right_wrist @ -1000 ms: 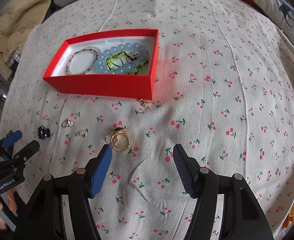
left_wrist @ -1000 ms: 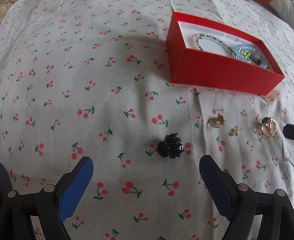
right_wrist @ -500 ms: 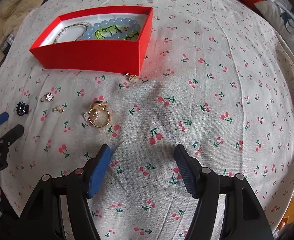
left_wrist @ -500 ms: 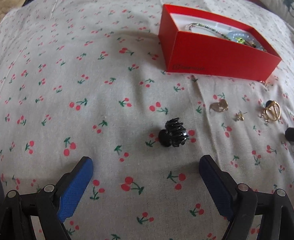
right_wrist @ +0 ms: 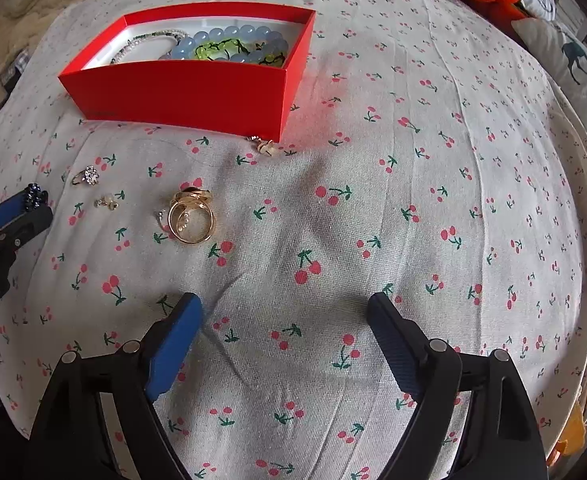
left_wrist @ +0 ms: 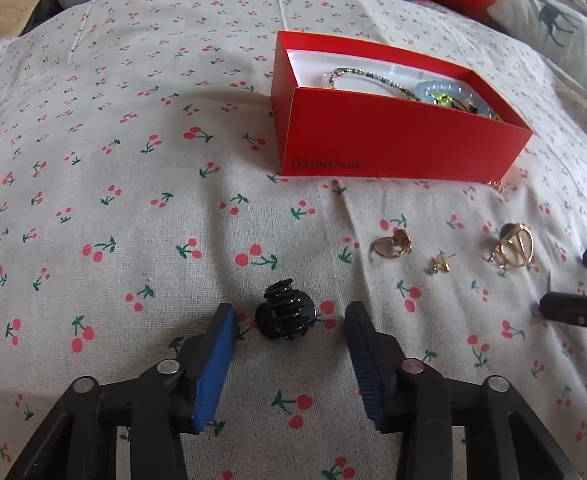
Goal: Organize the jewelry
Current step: 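Lower the left tool onto the black hair clip and close it, then grasp the gold ring with the right tool while the left tool holds the hair clip, then carry the hair clip and gold ring into the red box and open both tools, then withdraw both tools from the box toward the remaining rings, then grasp the gold ring with the left tool while the right tool grasps the silver ring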
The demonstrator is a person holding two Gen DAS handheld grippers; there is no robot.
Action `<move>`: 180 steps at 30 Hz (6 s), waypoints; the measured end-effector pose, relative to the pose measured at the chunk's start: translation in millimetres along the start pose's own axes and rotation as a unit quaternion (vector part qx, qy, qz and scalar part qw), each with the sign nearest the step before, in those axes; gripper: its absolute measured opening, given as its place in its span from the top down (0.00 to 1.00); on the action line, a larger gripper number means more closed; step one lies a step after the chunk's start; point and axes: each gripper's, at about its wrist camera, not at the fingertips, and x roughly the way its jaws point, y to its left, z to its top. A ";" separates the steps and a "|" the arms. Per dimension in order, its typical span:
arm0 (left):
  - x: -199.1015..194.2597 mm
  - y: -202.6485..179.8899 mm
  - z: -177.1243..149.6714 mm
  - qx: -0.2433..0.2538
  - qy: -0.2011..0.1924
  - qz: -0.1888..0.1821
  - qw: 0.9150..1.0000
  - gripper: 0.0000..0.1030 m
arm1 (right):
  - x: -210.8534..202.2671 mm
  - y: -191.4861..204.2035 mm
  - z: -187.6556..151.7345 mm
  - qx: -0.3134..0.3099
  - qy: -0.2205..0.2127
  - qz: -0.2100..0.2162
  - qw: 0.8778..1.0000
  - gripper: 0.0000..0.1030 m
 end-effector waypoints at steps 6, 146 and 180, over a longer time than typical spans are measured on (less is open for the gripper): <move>0.9 3.2 1.4 -0.010 0.001 0.005 1.000 0.75 | 3.9 -0.8 8.2 0.002 0.002 0.000 1.000 0.14; -9.6 -3.5 5.0 0.008 0.073 -0.013 0.997 0.15 | -20.8 -8.6 39.1 0.033 -0.024 0.074 0.996 0.31; 31.2 -36.0 35.8 -0.048 0.038 -0.030 0.998 0.79 | 10.6 -4.8 41.0 -0.005 -0.021 0.044 0.999 0.20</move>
